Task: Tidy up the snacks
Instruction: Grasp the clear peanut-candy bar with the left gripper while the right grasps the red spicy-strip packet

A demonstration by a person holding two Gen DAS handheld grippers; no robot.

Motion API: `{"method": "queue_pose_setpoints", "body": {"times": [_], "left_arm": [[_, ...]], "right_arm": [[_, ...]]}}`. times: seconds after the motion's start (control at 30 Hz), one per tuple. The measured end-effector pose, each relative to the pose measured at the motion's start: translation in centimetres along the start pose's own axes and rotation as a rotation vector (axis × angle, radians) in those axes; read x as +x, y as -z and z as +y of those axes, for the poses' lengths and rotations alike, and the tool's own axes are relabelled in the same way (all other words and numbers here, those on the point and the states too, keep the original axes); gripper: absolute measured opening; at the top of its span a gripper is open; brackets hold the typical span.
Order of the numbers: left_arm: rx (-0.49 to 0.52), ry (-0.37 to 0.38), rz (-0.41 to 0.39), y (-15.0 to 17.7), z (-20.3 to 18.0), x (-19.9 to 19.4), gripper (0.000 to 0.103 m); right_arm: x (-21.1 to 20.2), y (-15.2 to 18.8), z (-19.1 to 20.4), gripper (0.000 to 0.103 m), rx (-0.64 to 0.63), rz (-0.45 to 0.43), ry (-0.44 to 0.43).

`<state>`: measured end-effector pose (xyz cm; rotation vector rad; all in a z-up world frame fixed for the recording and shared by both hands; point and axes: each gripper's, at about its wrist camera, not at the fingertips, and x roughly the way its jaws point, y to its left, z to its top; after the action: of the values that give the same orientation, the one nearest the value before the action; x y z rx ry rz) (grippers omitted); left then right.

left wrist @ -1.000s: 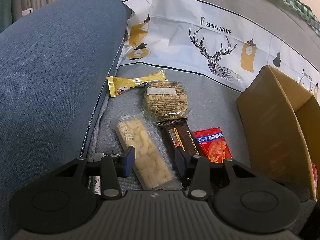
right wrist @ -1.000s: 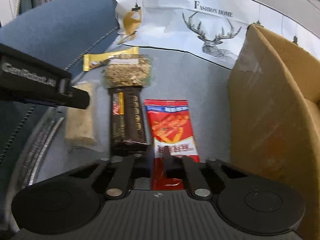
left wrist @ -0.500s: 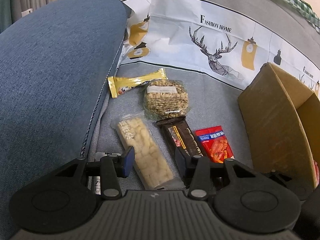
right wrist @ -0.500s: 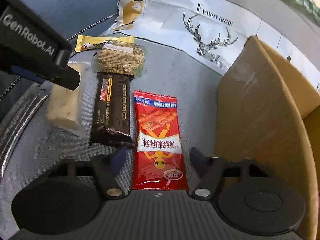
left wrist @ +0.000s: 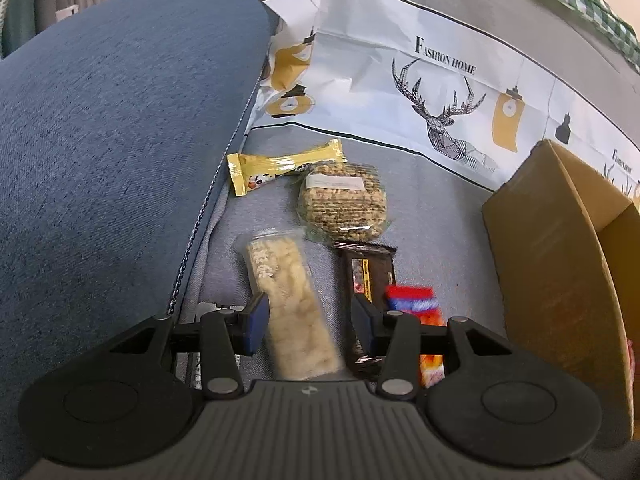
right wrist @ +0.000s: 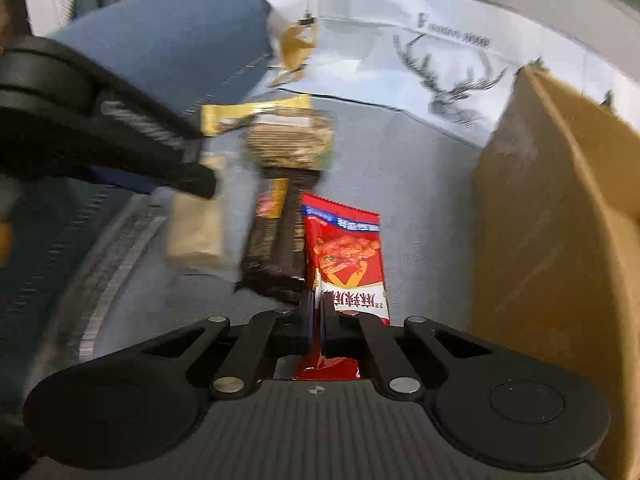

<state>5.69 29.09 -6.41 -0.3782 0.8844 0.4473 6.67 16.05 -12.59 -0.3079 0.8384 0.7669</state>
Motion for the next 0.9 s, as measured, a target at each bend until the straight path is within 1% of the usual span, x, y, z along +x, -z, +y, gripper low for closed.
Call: {"method": "queue_pose_setpoints", "body": {"times": [0.1,0.17,0.2,0.23,0.3,0.37,0.4,0.43,0.5,0.53,0.63,0.7,0.77,0.83,0.9], "left_arm": [[-0.023,0.006,0.007,0.0,0.3,0.1,0.05],[-0.037,0.007,0.013,-0.1,0.4,0.2,0.05],[-0.041,0.008,0.018,-0.1,0.4,0.3,0.05],[-0.044,0.008,0.025,-0.1,0.5,0.5,0.05],[-0.046,0.003,0.037,-0.2,0.5,1.0,0.05],[-0.045,-0.002,0.05,-0.2,0.5,1.4,0.05],[-0.043,-0.004,0.056,-0.2,0.4,1.7,0.05],[-0.036,-0.009,0.057,-0.2,0.3,1.9,0.051],[-0.008,-0.022,0.052,-0.2,-0.1,2.2,0.054],[0.011,-0.032,0.051,-0.2,-0.4,2.4,0.058],[0.063,-0.069,0.045,-0.1,-1.0,2.8,0.058],[0.076,-0.083,0.043,-0.1,-1.1,3.0,0.058],[0.088,-0.091,0.038,-0.1,-1.2,3.0,0.058],[0.129,-0.096,0.032,0.0,-1.7,3.0,0.058],[0.17,-0.09,0.028,0.2,-2.2,3.0,0.058]], "right_arm": [[-0.5,0.1,0.6,0.006,-0.004,0.002,-0.035],[-0.9,-0.2,0.4,0.011,0.018,-0.025,-0.029],[-0.9,-0.3,0.3,0.025,0.023,-0.036,-0.015],[-0.7,-0.4,0.1,0.046,0.035,-0.038,0.001],[0.1,-0.6,-0.4,0.064,0.06,-0.013,0.028],[1.1,-0.6,-0.8,0.065,0.077,0.023,0.053],[1.6,-0.5,-1.0,0.067,0.089,0.042,0.065],[2.0,-0.4,-1.2,0.071,0.103,0.059,0.073],[2.5,-0.1,-1.5,0.072,0.12,0.088,0.089],[2.4,0.1,-1.6,0.075,0.125,0.088,0.093],[2.3,0.2,-1.9,0.076,0.149,0.094,0.091],[2.1,0.3,-2.1,0.076,0.162,0.096,0.091],[2.0,0.3,-2.1,0.071,0.164,0.093,0.089],[1.8,0.3,-1.9,0.051,0.151,0.075,0.077],[1.6,0.2,-1.7,0.049,0.148,0.064,0.046]]}}
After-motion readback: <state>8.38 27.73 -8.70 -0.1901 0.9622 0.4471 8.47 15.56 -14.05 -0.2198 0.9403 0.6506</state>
